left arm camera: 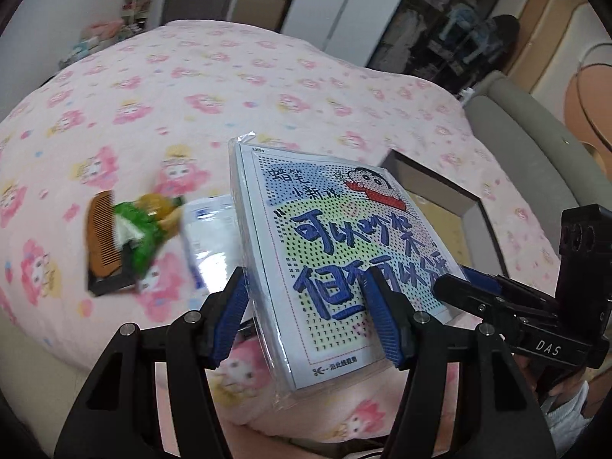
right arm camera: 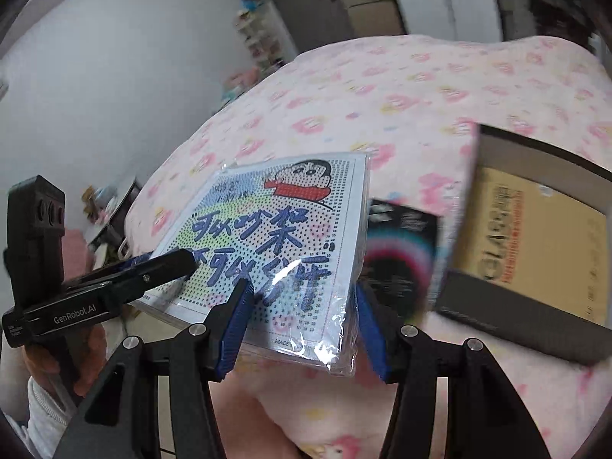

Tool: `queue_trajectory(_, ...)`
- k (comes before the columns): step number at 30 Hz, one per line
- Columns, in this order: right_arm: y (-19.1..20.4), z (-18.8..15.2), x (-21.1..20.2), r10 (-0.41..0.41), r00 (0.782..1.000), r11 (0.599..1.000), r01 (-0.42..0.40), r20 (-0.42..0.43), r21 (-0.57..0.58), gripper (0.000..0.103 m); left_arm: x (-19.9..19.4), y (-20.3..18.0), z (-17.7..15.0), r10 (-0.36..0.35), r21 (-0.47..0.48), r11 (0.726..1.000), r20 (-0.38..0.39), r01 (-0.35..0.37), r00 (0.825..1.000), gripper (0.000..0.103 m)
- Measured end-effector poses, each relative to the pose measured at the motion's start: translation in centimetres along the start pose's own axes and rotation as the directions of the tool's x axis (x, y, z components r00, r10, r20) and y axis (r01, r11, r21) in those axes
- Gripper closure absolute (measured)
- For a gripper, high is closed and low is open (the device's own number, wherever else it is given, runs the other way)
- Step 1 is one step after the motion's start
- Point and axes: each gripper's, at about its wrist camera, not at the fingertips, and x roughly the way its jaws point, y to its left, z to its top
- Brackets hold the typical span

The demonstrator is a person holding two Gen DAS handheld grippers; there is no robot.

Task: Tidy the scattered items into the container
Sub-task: 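Carry the Shin-chan packet over the black DAPHNE box with the right gripper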

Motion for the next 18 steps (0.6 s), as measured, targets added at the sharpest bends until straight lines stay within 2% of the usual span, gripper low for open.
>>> queue_trajectory(4, -4.1, -0.2, -3.0, -0.071, 0.996, 0.995, 0.066, 0.053, 0.079, 0.053, 2.3, -4.6, 1.4, -0.069, 0.073, 0.995, -0.022, 0.071, 0.997, 0.041)
queue_trajectory(9, -8.9, -0.3, -6.8, -0.16, 0.982, 0.975, 0.141, 0.103, 0.169, 0.053, 5.4, -11.1, 3.2, -0.14, 0.167, 0.975, -0.065, 0.149, 0.988, 0.041)
queue_trajectory(13, -12.8, -0.4, -8.5, -0.216, 0.97, 0.953, 0.185, 0.111, 0.239, 0.053, 8.5, -15.5, 3.9, -0.161, 0.229, 0.956, -0.115, 0.184, 0.98, 0.041)
queue_trajectory(18, -17.8, -1.8, -8.7, -0.251, 0.965, 0.921, 0.213, 0.081, 0.325, 0.053, 13.4, -18.5, 3.9, -0.15, 0.238, 0.951, -0.208, 0.199, 0.966, 0.041)
